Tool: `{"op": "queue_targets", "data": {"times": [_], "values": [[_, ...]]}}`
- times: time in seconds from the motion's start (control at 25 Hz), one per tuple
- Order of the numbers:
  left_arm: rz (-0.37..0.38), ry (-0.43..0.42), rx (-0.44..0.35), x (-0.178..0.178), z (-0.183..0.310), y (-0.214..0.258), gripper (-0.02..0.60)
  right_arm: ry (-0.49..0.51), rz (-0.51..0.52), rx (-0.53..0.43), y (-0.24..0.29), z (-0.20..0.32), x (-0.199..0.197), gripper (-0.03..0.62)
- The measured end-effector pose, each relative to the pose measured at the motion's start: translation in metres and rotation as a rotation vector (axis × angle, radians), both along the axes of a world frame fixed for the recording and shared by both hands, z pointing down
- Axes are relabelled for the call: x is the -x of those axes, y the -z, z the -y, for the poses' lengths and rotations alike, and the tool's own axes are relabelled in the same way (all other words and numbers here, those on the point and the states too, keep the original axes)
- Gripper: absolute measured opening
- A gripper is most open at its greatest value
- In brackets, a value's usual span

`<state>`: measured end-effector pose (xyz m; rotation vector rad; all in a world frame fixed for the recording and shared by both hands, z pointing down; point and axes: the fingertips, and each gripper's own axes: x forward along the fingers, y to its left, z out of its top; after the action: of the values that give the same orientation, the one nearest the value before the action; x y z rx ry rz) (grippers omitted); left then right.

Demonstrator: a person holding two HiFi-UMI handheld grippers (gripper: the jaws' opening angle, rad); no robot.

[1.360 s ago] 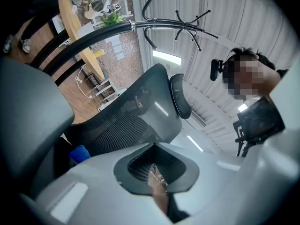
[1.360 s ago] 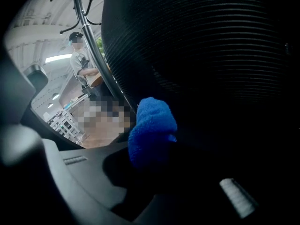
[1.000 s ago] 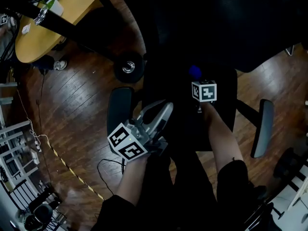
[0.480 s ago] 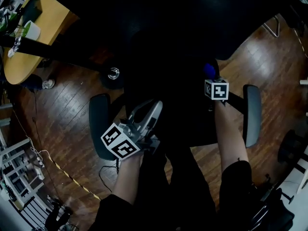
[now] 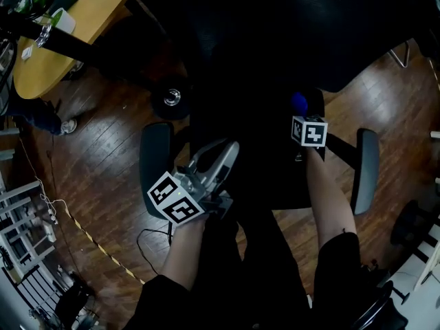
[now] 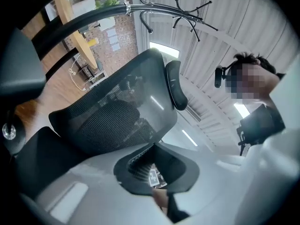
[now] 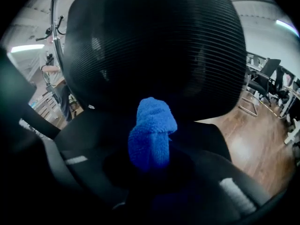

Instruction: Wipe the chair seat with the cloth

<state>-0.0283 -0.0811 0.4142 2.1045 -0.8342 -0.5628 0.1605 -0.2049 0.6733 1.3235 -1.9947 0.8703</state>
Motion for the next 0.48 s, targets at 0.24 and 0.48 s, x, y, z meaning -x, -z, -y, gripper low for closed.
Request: {"op": "queue_targets", "data": {"times": [0.24,0.48], "values": [[-0.009,0.047,-0.009,0.029,-0.007,0.017,-0.003,0.236,0.091,0.026,0.009,-0.013,0.134,0.038],[-0.009,0.101,-0.004,0.053,-0.016,0.022,-0.003,0.377,0.151,0.051,0.01,-0.041,0.247,0.038]]}}
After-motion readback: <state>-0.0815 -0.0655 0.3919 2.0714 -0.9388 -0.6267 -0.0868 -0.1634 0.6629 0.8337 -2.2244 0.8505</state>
